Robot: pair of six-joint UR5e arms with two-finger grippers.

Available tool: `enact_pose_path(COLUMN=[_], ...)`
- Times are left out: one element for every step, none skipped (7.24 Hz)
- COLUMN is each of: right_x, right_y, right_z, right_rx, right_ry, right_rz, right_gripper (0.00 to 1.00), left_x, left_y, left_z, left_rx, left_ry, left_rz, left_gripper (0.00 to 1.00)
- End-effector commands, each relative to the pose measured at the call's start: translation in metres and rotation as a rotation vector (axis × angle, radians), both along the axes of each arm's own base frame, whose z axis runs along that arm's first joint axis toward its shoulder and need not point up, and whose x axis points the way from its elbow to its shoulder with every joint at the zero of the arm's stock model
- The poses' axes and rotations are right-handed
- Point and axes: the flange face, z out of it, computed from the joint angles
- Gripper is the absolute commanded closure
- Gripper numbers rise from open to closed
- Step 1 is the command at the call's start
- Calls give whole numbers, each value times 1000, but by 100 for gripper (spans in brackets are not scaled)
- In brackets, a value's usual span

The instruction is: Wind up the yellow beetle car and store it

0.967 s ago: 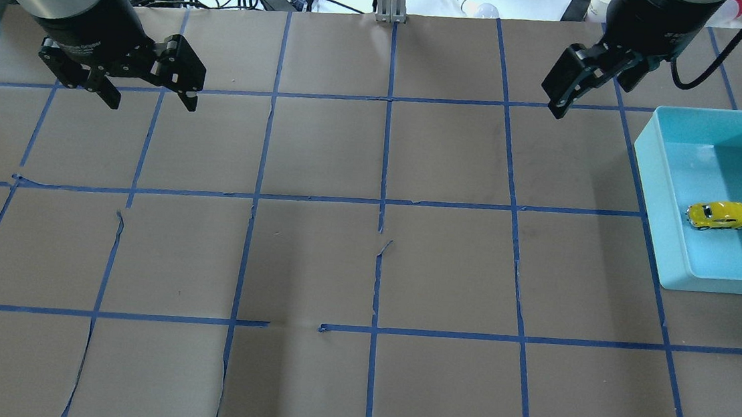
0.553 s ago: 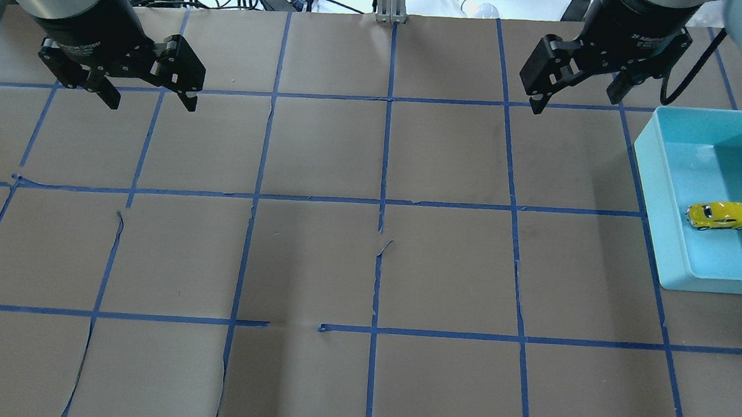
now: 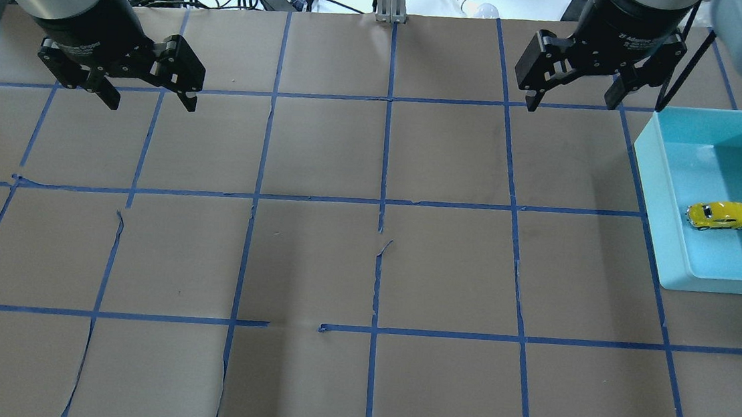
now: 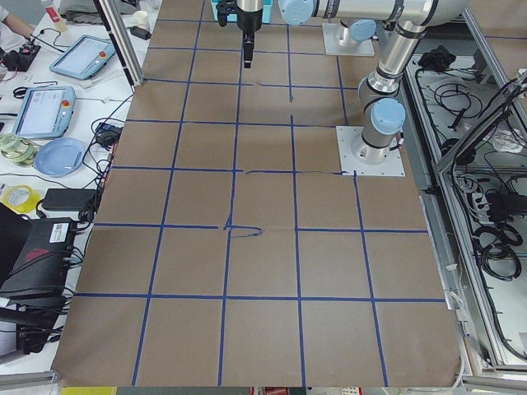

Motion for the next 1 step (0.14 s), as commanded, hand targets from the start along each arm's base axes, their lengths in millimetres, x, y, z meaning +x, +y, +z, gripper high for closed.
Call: enact_pose_path(right_x=[-1], right_y=[-2], right_z=[-1], right_rx=[2], right_ry=[13], right_rz=[-19], right_gripper=[0], left_x=[0], left_y=[0], left_z=[0], left_rx=[1], left_ry=[0], left_rz=[-2], left_gripper=[0])
